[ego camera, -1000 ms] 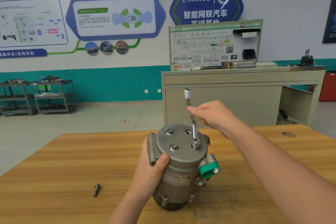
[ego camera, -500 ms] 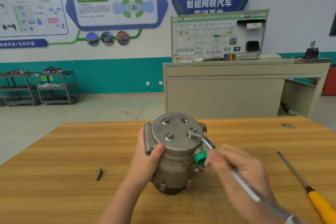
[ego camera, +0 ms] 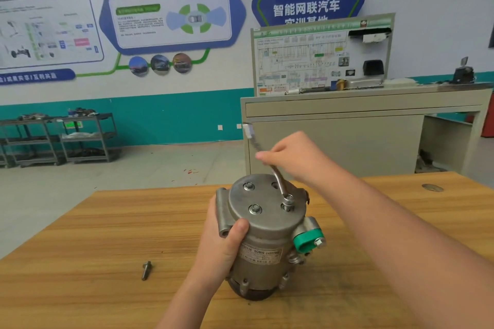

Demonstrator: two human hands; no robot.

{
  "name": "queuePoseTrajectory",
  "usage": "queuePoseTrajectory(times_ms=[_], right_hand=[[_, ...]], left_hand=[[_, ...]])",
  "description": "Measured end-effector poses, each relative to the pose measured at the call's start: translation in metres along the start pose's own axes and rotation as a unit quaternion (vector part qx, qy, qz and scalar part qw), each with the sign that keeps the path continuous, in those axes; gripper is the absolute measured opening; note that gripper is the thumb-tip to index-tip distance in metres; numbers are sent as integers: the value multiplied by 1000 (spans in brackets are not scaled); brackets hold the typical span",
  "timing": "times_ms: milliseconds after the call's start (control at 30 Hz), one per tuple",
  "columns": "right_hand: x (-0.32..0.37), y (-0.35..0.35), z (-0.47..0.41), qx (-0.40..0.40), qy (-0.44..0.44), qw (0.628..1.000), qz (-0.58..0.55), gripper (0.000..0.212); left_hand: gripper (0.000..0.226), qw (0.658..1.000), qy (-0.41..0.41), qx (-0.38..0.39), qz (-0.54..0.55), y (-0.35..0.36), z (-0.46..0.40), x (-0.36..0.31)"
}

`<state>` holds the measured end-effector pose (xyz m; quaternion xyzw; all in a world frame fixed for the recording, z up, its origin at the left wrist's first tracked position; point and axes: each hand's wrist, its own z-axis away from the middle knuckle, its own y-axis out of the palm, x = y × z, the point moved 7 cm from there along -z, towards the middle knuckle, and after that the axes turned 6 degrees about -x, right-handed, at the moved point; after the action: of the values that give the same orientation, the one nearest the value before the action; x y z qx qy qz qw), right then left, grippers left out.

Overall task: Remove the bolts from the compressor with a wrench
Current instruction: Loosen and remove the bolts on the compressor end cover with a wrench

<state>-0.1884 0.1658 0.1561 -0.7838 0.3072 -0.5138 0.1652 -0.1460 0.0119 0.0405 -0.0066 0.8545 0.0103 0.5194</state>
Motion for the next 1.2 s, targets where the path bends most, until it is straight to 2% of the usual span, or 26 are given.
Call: queuePoseTrajectory(times_ms=[67, 133, 233, 333, 433, 500, 567, 633, 700, 767, 833, 900, 967, 1100, 1200], right_hand=[[38, 18, 18, 41, -79, 994, 61, 30], [61, 29, 52, 53, -174, 973, 141, 27], [73, 21, 111, -65, -340, 919, 191, 19], [46, 1, 147, -158, -400, 898, 95, 35], [3, -17, 154, -190, -354, 916, -18, 46], [-22, -27, 148, -164, -255, 941, -148, 38], [-37, -29, 141, -123, -164, 948, -245, 30], [-48, -25, 134, -72, -97, 943, -311, 21], [-55, -23, 130, -59, -49, 917, -392, 10], [-59, -24, 126, -71, -16, 882, -465, 6], [-62, -24, 124, -74, 13, 863, -500, 9], [-64, -22, 122, -71, 32, 853, -517, 10], [-65, -20, 122, -70, 46, 839, -538, 11], [-68, -23, 123, -90, 33, 794, -601, 14], [-66, -27, 122, -115, -3, 777, -619, 14]], left_hand=[[101, 1000, 0, 2, -4, 0, -2, 0], [96, 1000, 5, 10, -19, 0, -4, 1], [93, 999, -33, 0, -18, -2, -5, 10], [105, 1000, -9, -10, -1, -6, -3, 12], [92, 1000, 2, -7, -8, -9, 2, 7], [102, 1000, -14, 7, 0, -7, 3, 4], [109, 1000, -17, -13, 8, -10, 6, -5], [94, 996, 57, -53, -49, -16, 11, -28], [68, 966, 189, -59, -165, -9, 17, -67], [43, 908, 276, -9, -315, 18, 15, -101], [47, 852, 279, 66, -438, 52, 6, -109], [48, 831, 233, 109, -494, 69, -4, -102], [39, 841, 200, 127, -487, 75, -11, -95], [22, 883, 156, 96, -432, 63, -17, -90], [13, 886, 151, 90, -428, 61, -17, -89]])
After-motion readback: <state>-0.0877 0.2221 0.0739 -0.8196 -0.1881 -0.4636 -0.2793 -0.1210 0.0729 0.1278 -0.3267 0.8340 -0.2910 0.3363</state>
